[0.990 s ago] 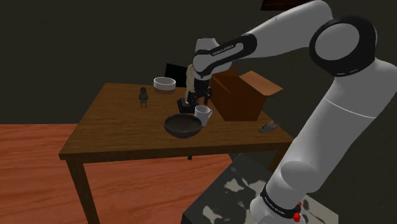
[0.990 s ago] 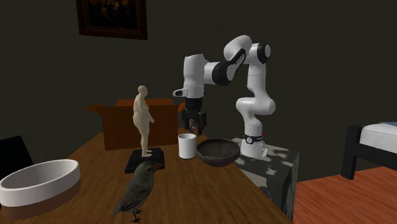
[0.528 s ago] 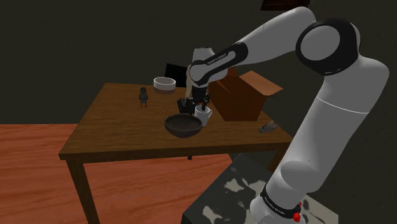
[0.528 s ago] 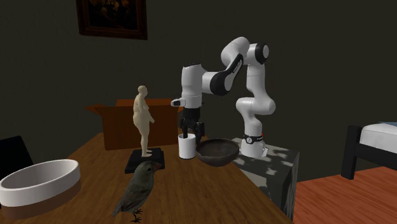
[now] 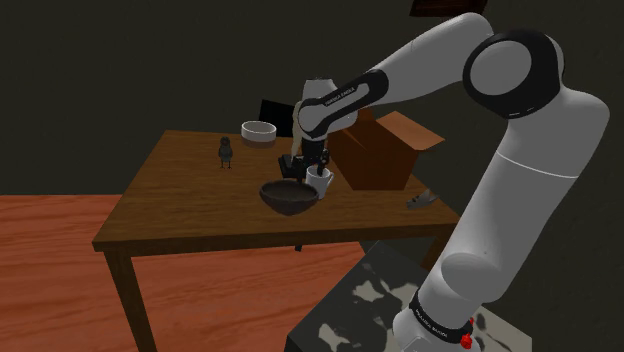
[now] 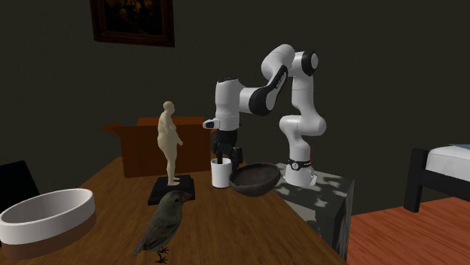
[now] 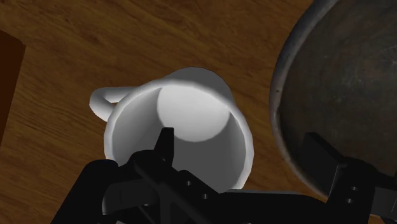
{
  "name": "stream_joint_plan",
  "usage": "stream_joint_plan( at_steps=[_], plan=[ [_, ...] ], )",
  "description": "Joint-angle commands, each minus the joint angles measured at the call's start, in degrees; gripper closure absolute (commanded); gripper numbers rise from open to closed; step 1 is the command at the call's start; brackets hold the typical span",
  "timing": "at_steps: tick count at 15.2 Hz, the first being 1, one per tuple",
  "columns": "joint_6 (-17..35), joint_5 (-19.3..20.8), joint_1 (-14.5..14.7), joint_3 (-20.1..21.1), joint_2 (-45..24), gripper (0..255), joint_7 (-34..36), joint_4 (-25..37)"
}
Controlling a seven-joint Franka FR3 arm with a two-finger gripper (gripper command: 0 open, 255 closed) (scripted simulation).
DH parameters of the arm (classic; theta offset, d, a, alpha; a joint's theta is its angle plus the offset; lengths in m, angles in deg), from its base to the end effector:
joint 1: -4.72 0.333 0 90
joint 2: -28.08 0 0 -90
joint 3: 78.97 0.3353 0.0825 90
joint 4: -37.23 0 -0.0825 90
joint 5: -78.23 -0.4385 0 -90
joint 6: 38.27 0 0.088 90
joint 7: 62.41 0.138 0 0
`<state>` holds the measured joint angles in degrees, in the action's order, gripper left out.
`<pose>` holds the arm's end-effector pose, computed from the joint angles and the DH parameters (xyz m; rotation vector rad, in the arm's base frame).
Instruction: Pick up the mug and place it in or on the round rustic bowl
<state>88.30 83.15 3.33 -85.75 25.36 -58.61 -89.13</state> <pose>0.5662 -0.0864 0.3103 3.0597 -0.2395 -0.0712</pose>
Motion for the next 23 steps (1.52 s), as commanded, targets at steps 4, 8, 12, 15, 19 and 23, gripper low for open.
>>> stream_joint_plan(
  at_steps=[4,8,12,15,19,23],
  plan=[
    [-0.02,-0.01,0.01,0.01,-0.06,255,-0.02,0.01],
    [-0.02,-0.01,0.01,0.01,-0.05,255,-0.02,0.02],
    [-0.76,0.01,0.03,0.02,0.40,255,-0.03,0.30],
    [-3.01,0.04,0.06,0.04,1.60,255,-0.11,1.36],
    [-6.01,0.07,0.10,0.08,3.04,255,-0.22,2.92],
    [-9.02,0.09,0.15,0.13,4.29,255,-0.35,4.69]
  ],
)
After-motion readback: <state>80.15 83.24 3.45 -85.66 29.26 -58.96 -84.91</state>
